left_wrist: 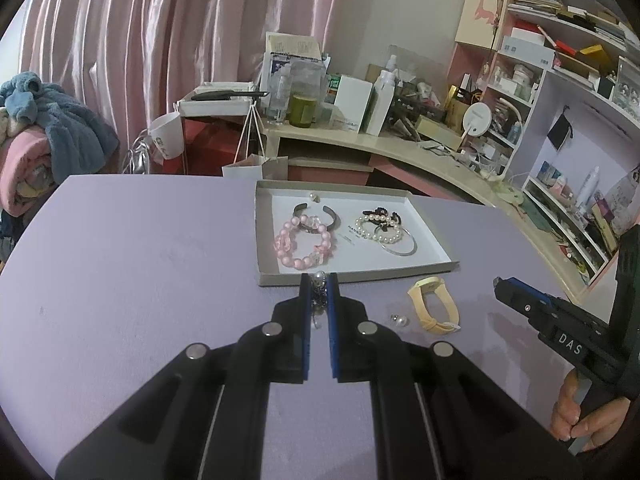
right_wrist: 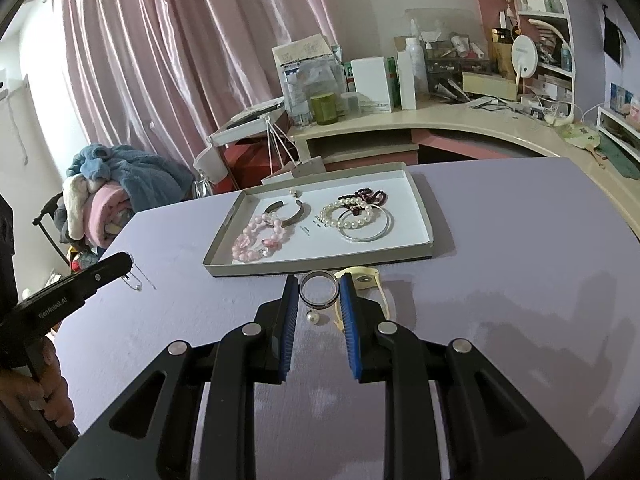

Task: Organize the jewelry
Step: 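Carry both into the tray, right tool releasing the ring while left holds the earrings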

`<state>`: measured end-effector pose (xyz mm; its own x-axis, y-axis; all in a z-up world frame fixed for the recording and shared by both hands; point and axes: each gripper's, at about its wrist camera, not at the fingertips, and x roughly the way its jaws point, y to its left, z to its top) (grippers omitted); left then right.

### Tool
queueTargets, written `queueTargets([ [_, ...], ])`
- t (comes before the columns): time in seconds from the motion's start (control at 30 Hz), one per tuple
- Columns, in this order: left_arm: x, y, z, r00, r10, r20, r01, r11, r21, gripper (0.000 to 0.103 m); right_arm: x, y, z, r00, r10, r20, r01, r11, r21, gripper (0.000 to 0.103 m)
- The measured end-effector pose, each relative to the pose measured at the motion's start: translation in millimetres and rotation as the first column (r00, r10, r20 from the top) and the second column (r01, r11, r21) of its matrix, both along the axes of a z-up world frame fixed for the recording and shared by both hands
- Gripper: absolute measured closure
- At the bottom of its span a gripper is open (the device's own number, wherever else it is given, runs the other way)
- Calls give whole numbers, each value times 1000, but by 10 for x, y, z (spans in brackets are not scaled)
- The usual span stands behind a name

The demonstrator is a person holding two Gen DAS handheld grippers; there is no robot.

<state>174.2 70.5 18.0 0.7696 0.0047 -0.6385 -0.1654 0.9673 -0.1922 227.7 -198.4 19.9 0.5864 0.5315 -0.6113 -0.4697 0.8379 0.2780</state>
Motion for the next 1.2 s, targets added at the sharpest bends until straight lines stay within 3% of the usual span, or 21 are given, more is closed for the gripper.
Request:
queueTargets([
  [0.4, 438, 131, 63, 1000, -8, 13, 8, 1000, -4, 95, 703, 266, 127, 999, 5, 32, -5, 1000, -18, 81],
  [0.7, 908, 202, 81, 999, -30, 17, 29, 1000, 8, 95, 1257, 571, -95, 1000, 23, 2, -23, 997, -79, 81],
  [1.2, 1365, 195, 29, 997, -71, 24, 71, 997, -1, 95, 1545, 649, -291, 999, 10, -41, -13, 997, -79, 81],
])
